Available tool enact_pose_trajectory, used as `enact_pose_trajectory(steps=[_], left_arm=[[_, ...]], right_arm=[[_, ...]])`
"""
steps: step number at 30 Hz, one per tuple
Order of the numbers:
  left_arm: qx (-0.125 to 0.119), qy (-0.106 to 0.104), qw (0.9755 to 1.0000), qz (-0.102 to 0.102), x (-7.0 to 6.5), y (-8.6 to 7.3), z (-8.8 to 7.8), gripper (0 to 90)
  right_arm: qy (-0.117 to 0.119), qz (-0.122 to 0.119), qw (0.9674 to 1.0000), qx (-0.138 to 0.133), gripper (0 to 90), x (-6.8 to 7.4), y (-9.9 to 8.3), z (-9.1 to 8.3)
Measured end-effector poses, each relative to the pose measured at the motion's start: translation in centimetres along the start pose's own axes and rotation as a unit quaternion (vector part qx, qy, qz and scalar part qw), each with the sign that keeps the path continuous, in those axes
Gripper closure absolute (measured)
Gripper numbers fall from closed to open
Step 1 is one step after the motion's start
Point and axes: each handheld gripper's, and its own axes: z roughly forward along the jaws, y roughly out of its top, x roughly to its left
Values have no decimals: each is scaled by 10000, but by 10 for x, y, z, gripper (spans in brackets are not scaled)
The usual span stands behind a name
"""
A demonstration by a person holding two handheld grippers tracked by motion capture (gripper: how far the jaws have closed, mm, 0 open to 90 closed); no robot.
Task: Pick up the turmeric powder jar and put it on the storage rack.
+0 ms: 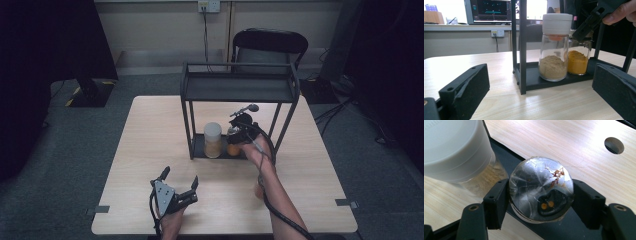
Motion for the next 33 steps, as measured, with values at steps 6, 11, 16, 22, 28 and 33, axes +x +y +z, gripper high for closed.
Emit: enact_pose_trajectory(steps=[6, 11, 16, 22, 28, 33], left_arm=[[-2, 1, 10000, 4, 0, 0, 0, 5], [-5, 1, 10000, 0, 0, 0, 0, 5], [-5, 3, 10000, -1, 0, 0, 0, 5], [0, -3, 10000, 5, 0, 0, 0, 5], [4, -5, 10000, 7, 0, 0, 0, 5], [2, -8, 10000, 14, 0, 0, 0, 5]], right_arm=[[-3, 45, 10000, -25, 338, 0, -1, 1], [-18, 32, 10000, -18, 337, 1, 0, 1], [-12, 52, 10000, -24, 335, 0, 0, 1], [-73, -4, 9999, -93, 265, 1, -3, 2], [-167, -77, 9996, -220, 211, 3, -8, 0], [-178, -45, 9995, -274, 175, 2, -12, 0]])
